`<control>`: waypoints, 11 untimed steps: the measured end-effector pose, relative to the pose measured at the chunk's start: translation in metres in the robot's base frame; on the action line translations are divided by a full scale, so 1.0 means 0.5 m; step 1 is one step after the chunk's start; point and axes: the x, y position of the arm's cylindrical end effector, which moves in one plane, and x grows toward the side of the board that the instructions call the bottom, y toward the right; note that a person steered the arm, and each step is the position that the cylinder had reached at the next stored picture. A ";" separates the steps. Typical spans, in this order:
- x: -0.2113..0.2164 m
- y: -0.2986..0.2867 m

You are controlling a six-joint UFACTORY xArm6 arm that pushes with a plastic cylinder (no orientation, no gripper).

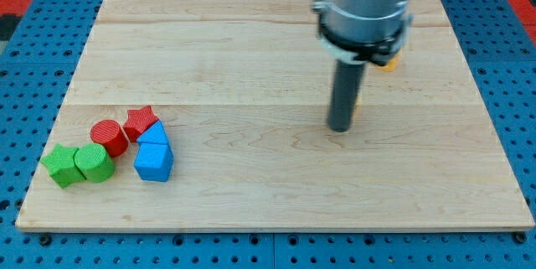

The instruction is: Push the yellow hexagon into the blue triangle

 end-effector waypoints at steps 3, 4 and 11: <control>-0.141 0.163; -0.157 0.092; 0.010 -0.504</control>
